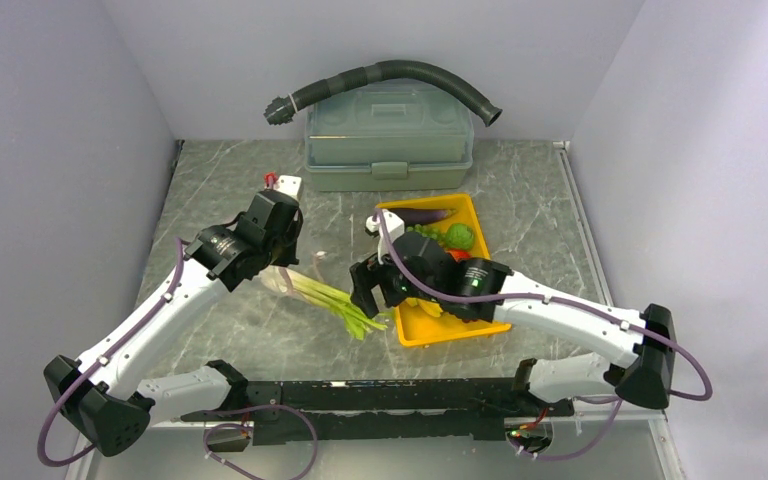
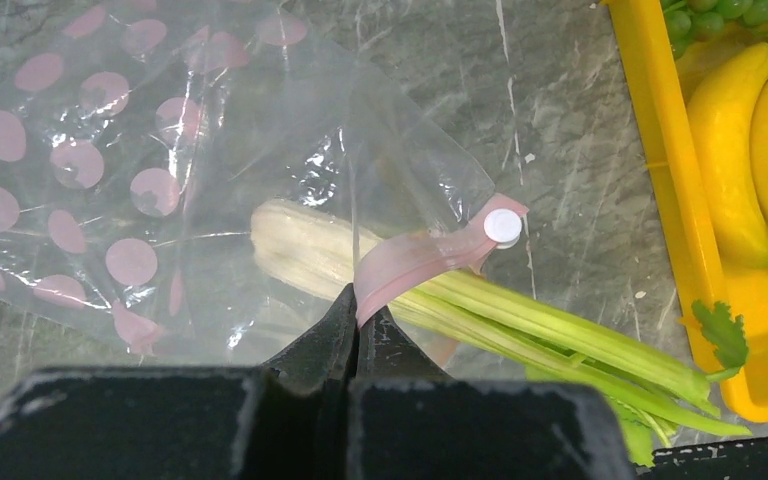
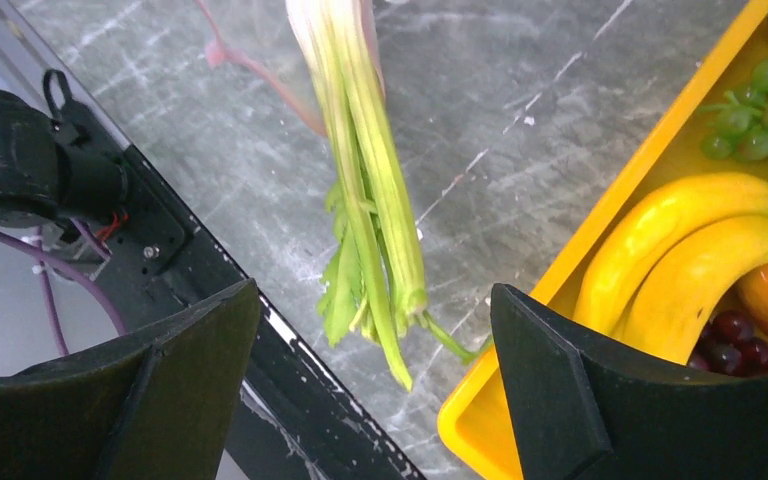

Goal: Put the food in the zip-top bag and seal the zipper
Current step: Place the fake vegetable in the zipper food storage bag.

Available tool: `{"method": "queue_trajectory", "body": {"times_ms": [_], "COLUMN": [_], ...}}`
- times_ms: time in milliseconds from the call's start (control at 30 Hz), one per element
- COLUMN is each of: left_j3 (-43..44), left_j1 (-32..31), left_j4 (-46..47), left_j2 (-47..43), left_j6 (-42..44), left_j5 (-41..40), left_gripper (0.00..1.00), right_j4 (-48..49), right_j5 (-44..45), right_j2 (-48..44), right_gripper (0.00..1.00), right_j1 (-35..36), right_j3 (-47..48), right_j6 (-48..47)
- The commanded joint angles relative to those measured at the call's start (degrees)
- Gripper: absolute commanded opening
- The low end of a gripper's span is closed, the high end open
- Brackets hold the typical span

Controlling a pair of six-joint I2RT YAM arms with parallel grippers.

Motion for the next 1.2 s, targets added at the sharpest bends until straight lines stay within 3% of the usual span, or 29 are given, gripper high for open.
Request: {"method": "queue_trajectory", "body": {"times_ms": [0, 267, 833, 1167], "left_j3": [-0.1, -0.3, -0.5, -0.6], "left_j1": [-0.1, -0.1, -0.1, -0.1], "left_j4": [2.6, 2.9, 3.2, 3.3], "left_j2": [-0.8, -0.9, -0.8, -0.9], "left_j6": [0.9, 1.4, 1.7, 1.6], "left_j5": [1.3, 2.0, 3.1, 3.0], "left_gripper": [0.0, 0.0, 0.0, 0.0], "right_j4": [12.2, 24.6, 35.5, 40.0], "right_j5": [-0.3, -1.9, -12.9, -15.0], "right_j2": [-3.2, -5.0, 5.4, 8.1], "right_gripper": [0.89, 0.91, 0.92, 0.92], "right_j1": [-0.2, -0.7, -4.2, -4.5], "right_j3": [-4.4, -12.8, -14.6, -17.1], "right_j6": [-1.7, -5.8, -2.9, -1.4]}}
